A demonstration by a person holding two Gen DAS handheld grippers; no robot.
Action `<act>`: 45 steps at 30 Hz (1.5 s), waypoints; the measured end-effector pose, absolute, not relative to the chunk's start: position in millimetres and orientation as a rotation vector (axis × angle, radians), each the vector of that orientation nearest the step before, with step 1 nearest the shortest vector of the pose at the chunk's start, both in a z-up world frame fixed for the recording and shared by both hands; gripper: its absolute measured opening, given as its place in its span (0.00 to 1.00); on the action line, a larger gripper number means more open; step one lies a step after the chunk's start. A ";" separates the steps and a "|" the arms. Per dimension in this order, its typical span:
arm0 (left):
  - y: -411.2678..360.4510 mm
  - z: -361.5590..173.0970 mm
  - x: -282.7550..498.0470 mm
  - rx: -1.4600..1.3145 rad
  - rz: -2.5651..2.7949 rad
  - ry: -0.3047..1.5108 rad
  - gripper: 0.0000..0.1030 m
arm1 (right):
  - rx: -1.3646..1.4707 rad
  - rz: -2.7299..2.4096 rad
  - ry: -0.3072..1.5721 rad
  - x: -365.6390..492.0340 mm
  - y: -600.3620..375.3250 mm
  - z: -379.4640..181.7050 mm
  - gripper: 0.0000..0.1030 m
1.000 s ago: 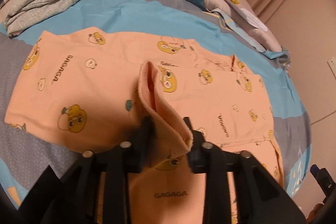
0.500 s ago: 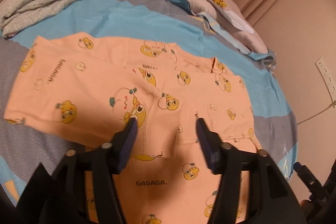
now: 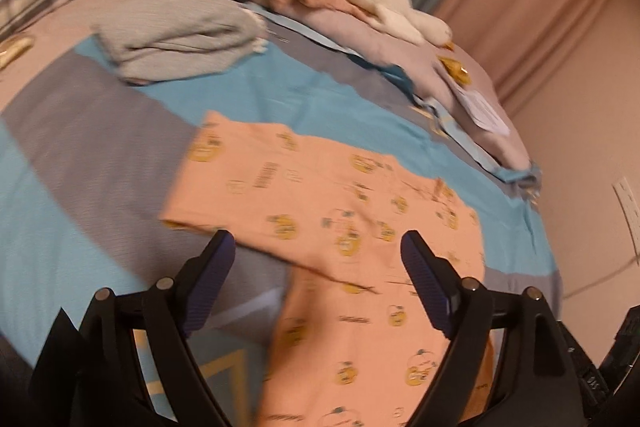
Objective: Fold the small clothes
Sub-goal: 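Withdraw the open left gripper from the folded garment, then grasp the peach garment's leg edge with the right gripper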
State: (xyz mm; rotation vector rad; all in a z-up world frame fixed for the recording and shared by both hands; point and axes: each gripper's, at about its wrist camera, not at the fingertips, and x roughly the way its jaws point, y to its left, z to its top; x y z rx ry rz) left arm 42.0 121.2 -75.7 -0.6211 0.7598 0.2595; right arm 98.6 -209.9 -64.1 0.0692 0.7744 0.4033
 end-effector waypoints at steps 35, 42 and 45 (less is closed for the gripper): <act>180.9 -107.3 -20.1 -0.691 0.494 0.777 0.79 | -0.130 0.563 1.116 175.6 -20.1 -160.1 0.22; 178.4 -105.0 -19.0 -0.679 0.491 0.776 0.79 | -0.167 0.617 1.060 164.2 -25.0 -141.3 0.06; 177.7 -103.8 -18.1 -0.674 0.491 0.775 0.79 | -0.172 0.645 1.010 157.4 -28.8 -121.9 0.06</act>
